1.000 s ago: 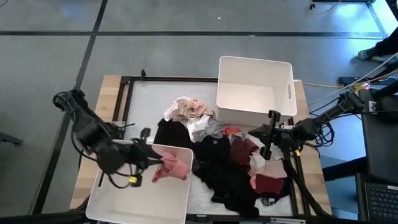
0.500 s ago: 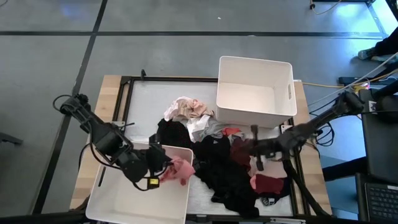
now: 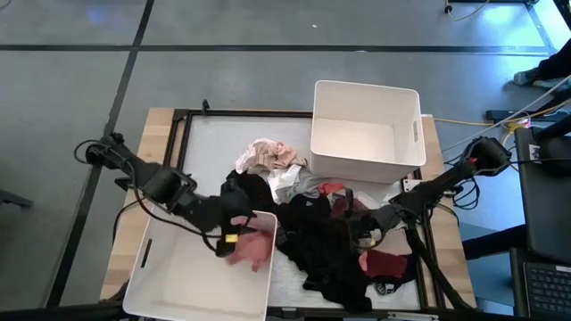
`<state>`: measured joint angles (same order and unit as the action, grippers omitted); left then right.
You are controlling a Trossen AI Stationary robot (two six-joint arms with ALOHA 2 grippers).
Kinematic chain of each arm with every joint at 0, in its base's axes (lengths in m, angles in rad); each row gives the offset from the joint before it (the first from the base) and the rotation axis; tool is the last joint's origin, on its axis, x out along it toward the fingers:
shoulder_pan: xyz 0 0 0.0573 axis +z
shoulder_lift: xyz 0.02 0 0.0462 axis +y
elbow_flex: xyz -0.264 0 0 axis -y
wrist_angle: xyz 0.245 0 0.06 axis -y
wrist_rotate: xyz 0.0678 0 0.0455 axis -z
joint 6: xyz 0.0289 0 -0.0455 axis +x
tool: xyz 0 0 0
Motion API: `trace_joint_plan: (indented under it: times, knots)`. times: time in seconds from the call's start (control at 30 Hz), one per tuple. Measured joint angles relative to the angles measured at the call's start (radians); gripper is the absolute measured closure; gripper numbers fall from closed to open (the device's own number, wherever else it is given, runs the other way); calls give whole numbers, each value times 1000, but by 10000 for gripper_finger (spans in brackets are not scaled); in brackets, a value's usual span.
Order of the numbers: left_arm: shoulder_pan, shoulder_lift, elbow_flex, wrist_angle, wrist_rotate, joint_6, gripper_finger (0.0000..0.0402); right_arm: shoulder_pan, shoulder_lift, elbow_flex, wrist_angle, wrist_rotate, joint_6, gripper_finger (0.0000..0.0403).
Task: Sort clothes
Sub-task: Put the pink underwear into the bottom white bin, then put the light pink sock into the bottom white bin
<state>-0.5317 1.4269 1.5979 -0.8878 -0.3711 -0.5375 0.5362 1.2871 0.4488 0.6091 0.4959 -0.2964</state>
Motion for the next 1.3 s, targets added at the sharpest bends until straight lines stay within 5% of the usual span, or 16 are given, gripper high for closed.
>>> trace_joint_plan:
  times: [0.13, 0.43, 0.8, 1.3]
  knots:
    - [63, 0, 71, -30, -7, 65, 223, 0, 5, 0, -6, 19, -9, 397]
    - [306, 23, 87, -28, -210, 256, 222, -8, 5, 0, -9, 18, -23, 397]
    - [557, 214, 87, -13, -202, 293, 222, -88, 5, -1, -46, -44, 31, 397]
    - [637, 465, 86, -19, -58, 275, 222, -92, 5, -1, -60, -44, 31, 397]
